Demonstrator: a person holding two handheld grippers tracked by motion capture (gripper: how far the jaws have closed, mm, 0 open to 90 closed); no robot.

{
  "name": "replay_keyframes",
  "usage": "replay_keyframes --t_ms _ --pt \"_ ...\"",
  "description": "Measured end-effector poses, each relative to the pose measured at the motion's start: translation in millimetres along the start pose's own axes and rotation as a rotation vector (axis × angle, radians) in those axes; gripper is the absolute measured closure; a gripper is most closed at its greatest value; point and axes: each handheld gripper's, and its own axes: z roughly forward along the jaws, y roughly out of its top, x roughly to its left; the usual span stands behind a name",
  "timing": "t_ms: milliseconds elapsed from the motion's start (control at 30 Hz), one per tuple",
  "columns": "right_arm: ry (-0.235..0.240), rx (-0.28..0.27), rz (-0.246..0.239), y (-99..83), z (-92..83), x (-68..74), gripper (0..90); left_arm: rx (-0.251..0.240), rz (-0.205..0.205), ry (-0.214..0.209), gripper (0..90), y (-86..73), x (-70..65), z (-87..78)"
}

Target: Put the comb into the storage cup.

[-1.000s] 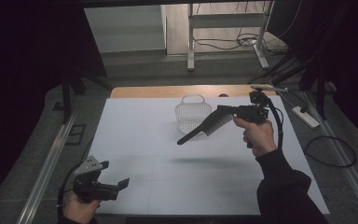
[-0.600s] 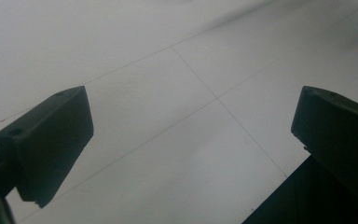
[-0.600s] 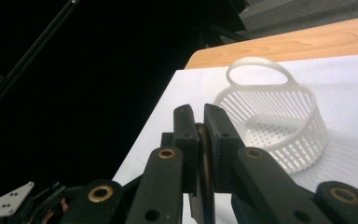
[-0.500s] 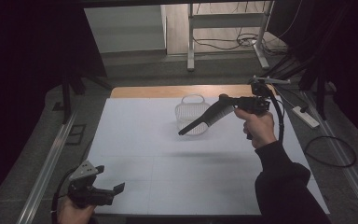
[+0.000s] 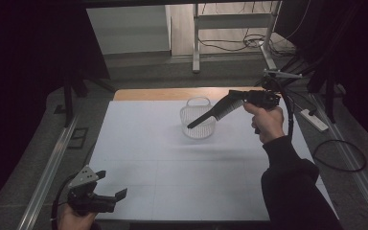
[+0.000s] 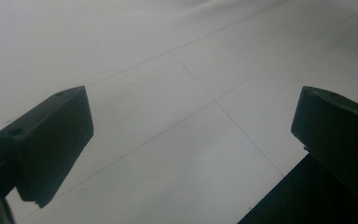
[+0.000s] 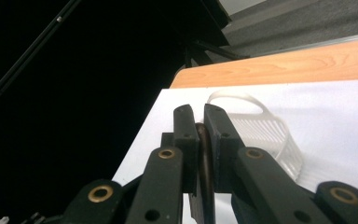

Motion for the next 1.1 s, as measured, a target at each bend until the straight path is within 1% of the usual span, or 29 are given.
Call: replay_keyframes --t_ms 233,533,667,800,967,1100 --pt "-0.026 -0.024 -0.002 10.7 0.7 -1.6 84.1 -0.002 0.003 -0.004 0.0 -0.5 -0.6 -0.9" --pt "-0.068 -0.047 -0.008 21.2 7.4 -4.1 84.1 0.014 -0.002 -0.009 0.0 0.1 0.3 1.0" --pt "-0.084 -0.049 -0.007 22.5 11.5 -7.0 84.1 0.016 -0.002 -0.009 0.0 0.3 0.1 1.5" --pt "-0.107 -0.048 -0.018 22.1 17.3 -9.4 84.1 0.02 -0.007 -0.008 0.0 0.4 0.6 1.9" --pt "-0.113 -0.051 -0.015 21.5 23.1 -10.8 84.1 0.018 -0.015 -0.009 0.0 0.3 1.6 1.5" --pt "-0.13 -0.045 -0.026 20.1 29.7 -10.7 84.1 0.018 -0.015 -0.009 0.0 0.2 1.6 1.4"
